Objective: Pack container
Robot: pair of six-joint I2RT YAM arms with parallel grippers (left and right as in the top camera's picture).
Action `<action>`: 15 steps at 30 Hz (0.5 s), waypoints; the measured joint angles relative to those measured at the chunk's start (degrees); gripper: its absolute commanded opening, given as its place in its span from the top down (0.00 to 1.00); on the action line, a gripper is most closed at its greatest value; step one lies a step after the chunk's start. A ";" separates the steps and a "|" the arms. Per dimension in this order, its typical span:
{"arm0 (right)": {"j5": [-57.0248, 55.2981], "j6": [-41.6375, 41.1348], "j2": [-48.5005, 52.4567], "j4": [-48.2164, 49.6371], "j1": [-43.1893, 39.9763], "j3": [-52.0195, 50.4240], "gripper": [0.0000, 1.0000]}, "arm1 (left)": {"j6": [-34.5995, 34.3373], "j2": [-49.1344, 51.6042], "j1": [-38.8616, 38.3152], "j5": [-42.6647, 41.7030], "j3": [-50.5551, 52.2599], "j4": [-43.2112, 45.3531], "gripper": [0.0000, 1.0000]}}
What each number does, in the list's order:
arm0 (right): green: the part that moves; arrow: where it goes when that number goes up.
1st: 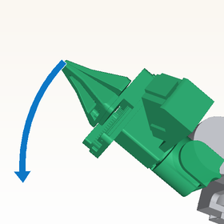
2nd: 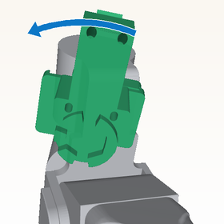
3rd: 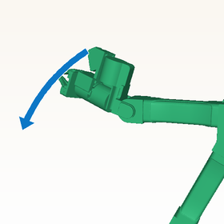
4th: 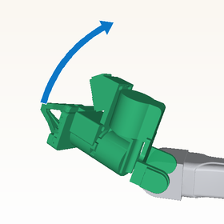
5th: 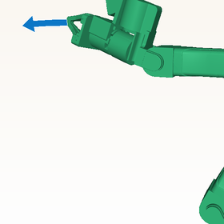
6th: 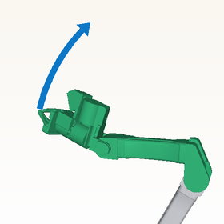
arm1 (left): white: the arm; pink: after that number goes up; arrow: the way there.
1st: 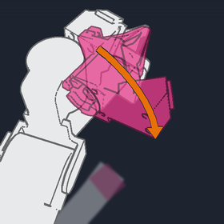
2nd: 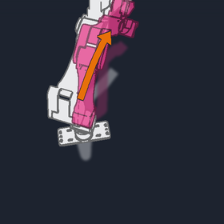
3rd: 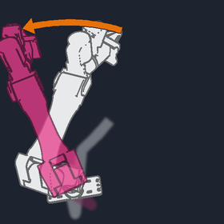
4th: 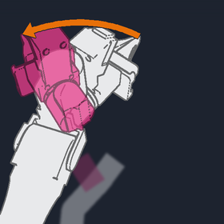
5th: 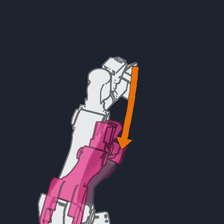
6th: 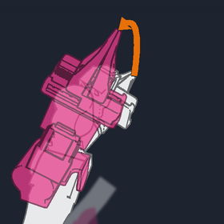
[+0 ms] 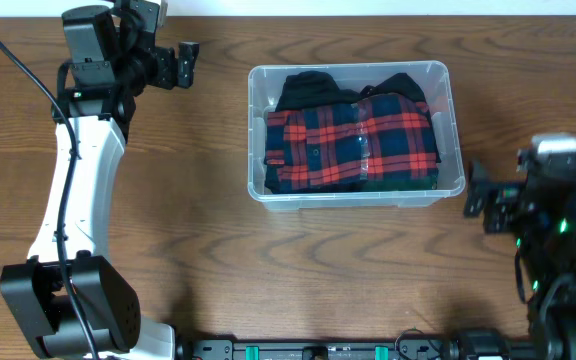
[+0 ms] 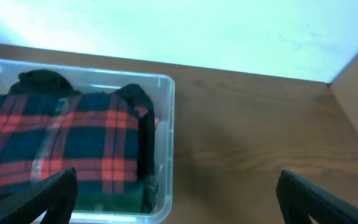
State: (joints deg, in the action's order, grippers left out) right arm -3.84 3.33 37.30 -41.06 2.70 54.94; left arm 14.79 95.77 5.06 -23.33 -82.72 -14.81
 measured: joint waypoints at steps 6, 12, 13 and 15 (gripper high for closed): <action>1.92 0.00 -8.22 9.66 0.24 -14.43 0.01 | 0.00 0.00 0.00 0.00 0.00 0.00 0.02; 6.23 0.00 -13.46 27.89 0.24 -29.75 0.01 | 0.00 0.00 0.00 -0.02 0.00 -0.02 0.02; 6.95 0.00 -14.34 33.18 0.24 -32.96 0.01 | 0.00 0.00 0.00 0.00 0.00 0.00 0.02; 7.98 -0.22 -15.74 39.95 0.24 -37.40 0.01 | 0.00 0.00 0.00 -0.04 0.00 0.00 0.02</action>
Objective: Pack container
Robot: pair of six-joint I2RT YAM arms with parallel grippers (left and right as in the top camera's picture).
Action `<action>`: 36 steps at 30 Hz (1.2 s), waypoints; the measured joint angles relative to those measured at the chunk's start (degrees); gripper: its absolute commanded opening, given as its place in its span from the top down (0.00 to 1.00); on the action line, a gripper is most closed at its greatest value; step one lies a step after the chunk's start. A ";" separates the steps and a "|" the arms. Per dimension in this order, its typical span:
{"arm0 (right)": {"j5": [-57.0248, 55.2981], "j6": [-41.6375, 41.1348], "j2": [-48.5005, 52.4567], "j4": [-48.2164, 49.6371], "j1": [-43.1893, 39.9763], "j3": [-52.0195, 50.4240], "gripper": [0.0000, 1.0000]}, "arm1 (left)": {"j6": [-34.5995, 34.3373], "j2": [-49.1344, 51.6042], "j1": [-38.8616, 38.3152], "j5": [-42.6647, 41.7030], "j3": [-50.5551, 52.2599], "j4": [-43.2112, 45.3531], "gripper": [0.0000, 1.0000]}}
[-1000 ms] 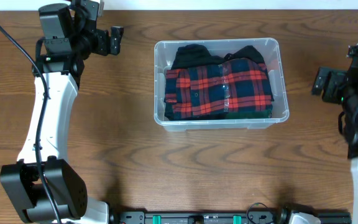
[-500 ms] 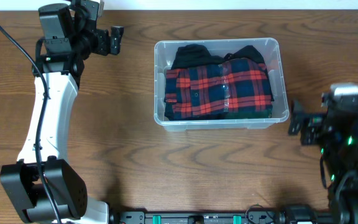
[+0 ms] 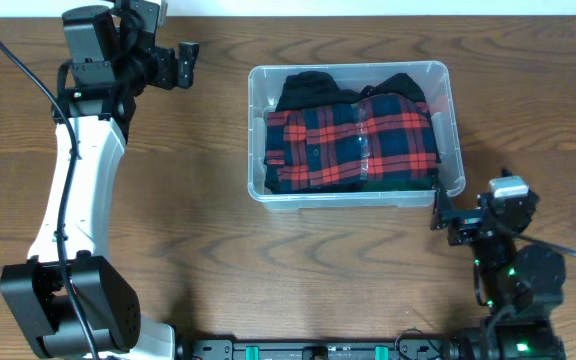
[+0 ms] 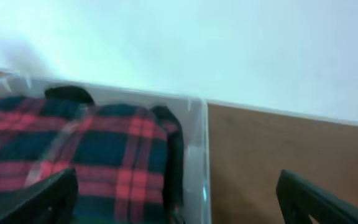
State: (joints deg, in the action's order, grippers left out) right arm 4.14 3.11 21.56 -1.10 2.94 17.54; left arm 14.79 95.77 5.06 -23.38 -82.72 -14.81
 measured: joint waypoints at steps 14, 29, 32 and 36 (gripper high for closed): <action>1.86 -3.61 -9.35 14.99 0.00 -16.61 0.01 | 0.00 0.00 0.00 0.02 0.00 0.00 0.02; 1.86 -3.23 -12.87 4.22 0.00 -17.05 0.01 | 0.00 0.00 0.00 0.02 0.00 0.00 0.02; 1.86 -2.60 -14.01 1.73 0.00 -17.07 0.01 | 0.00 0.00 0.00 0.02 0.00 0.00 0.02; 1.84 -2.23 -16.41 -2.34 0.00 -17.11 0.01 | 0.00 0.00 0.00 0.02 0.00 0.00 0.02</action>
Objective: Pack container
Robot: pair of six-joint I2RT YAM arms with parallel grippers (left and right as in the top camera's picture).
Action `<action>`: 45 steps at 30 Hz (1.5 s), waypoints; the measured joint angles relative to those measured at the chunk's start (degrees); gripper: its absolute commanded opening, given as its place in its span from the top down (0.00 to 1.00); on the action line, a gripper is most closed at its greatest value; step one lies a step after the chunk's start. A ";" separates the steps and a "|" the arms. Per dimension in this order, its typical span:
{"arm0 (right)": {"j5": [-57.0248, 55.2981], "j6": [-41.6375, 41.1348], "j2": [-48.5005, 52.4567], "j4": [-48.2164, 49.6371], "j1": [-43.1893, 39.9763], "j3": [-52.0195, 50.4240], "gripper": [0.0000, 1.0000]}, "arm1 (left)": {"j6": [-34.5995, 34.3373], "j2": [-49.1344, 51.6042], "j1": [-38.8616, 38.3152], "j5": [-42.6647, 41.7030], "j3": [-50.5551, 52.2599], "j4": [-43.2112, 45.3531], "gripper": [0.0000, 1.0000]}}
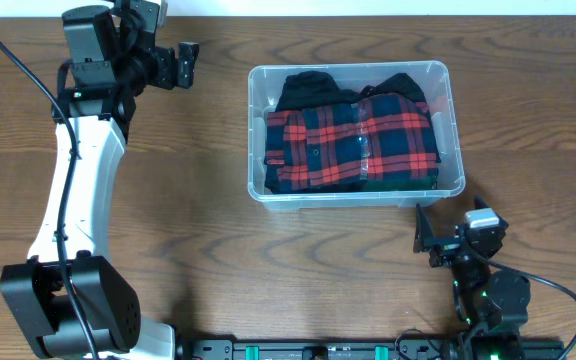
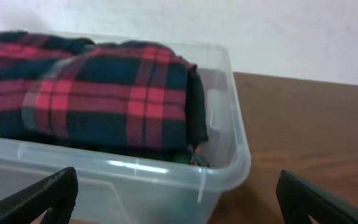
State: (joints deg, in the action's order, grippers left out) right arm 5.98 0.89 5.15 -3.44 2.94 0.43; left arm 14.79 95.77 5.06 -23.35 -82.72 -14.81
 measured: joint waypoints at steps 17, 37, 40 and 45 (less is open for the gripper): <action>0.00 0.48 -4.31 0.00 0.00 0.00 0.01 | 0.00 0.00 0.00 0.00 0.00 0.00 0.02; 0.00 0.68 -4.31 0.00 0.00 0.00 0.01 | 0.00 0.00 0.00 0.00 0.00 0.00 0.02; 0.00 0.68 -4.31 0.00 0.00 0.00 0.01 | 0.00 0.00 0.00 0.00 0.00 0.00 0.02; 0.00 0.68 -4.31 0.00 0.00 0.00 0.01 | 0.00 0.00 0.00 0.00 0.00 0.00 0.02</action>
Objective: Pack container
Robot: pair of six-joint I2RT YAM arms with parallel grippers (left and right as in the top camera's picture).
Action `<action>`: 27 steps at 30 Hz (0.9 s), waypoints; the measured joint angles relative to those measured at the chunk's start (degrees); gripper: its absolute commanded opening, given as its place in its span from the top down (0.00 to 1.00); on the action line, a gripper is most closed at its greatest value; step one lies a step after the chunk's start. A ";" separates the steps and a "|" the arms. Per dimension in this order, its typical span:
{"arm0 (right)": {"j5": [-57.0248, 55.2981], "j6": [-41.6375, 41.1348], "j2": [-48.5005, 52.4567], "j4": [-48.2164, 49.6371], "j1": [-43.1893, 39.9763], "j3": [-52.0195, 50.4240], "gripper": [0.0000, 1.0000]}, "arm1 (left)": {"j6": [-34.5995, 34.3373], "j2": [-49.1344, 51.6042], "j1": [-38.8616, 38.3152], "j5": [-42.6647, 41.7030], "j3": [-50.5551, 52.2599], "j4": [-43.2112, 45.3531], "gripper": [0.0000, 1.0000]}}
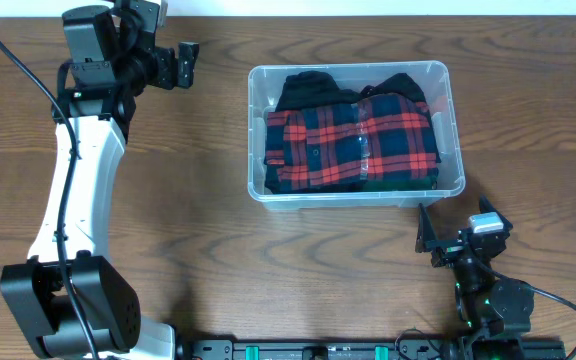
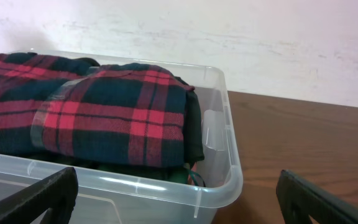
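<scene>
A clear plastic container [image 1: 257, 140] stands at the table's middle, filled with a folded red and navy plaid garment [image 1: 353, 142] over black clothing. In the right wrist view the container [image 2: 222, 174] is seen low from its near right corner, the plaid garment [image 2: 104, 112] rising above its rim. My right gripper [image 1: 427, 240] sits low at the table's front, just right of and in front of the container, open and empty; its fingertips [image 2: 48, 196] frame that view. My left gripper [image 1: 186, 64] is at the far left back, open, holding nothing.
A pale wall [image 2: 229, 37] runs behind the wooden table [image 1: 198, 250]. The left arm's white link [image 1: 73, 190] stretches along the table's left side. A black rail [image 1: 318, 350] lines the front edge.
My right gripper has tilted slightly and its view has steadied, looking a little higher over the container's corner. The container, clothes and left arm are unchanged.
My right gripper stood open at the container's right side, above the table. It then sat nearer the container's front right corner, then lower in front of it. Now it rests low there, open. The left arm stayed at the back left throughout.
</scene>
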State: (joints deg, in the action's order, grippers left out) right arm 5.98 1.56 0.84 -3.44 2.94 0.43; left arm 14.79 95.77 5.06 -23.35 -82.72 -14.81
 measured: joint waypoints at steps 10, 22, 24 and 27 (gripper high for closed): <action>0.00 0.02 0.00 0.00 0.00 0.00 0.01 | 0.00 0.00 0.00 0.00 0.00 0.00 0.02; 0.00 0.15 0.00 0.00 0.00 0.00 0.01 | 0.00 -0.11 -0.02 0.00 1.22 0.02 0.02; 0.00 0.15 0.00 0.00 0.00 0.00 0.01 | 0.00 -0.44 -0.02 0.00 2.16 -0.02 0.02; 0.00 0.17 -0.02 0.00 0.00 0.00 0.01 | 0.00 -1.81 -0.02 0.00 4.20 -0.04 0.02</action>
State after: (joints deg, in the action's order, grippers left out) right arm 5.98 1.74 0.82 -3.44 2.94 0.43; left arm 14.79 93.95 5.04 -23.35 -78.52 -14.85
